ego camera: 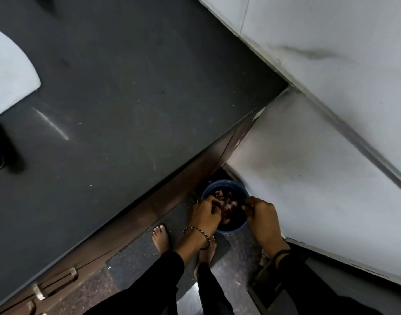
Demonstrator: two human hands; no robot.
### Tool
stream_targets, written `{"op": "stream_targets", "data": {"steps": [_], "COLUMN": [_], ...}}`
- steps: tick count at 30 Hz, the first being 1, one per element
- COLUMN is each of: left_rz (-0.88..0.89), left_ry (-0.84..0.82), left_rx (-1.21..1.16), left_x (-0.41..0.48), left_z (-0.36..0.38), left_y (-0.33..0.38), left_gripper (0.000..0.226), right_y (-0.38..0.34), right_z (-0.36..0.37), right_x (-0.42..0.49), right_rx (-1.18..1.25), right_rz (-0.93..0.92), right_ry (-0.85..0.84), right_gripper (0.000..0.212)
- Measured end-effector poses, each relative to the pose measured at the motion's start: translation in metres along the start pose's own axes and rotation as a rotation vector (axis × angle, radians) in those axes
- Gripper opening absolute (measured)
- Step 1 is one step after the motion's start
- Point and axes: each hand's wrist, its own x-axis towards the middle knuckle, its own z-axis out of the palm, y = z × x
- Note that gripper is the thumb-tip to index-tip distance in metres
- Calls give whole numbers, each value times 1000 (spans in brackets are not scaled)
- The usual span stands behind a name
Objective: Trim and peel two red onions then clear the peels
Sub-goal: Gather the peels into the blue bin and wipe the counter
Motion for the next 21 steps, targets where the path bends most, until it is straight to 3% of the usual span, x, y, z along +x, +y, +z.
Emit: {"op": "stream_targets", "data": {"steps": [6,15,21], "left_rz": [-16,63,83], "left_ry": [-31,-82,-42], "left_rx": [131,141,15], "left_x": [26,32,33], "left_z": [5,13,12], "left_y": [-1,2,7], "left_gripper": [30,52,31], "right_y": [-1,0,-11], "right_z": [-4,-6,-14], "right_x": [12,23,15], "right_rx": [-29,-55,-107], "right_rz": [-38,0,66], "right_ry": [-28,-87,-39], "right_gripper": [45,48,17]}}
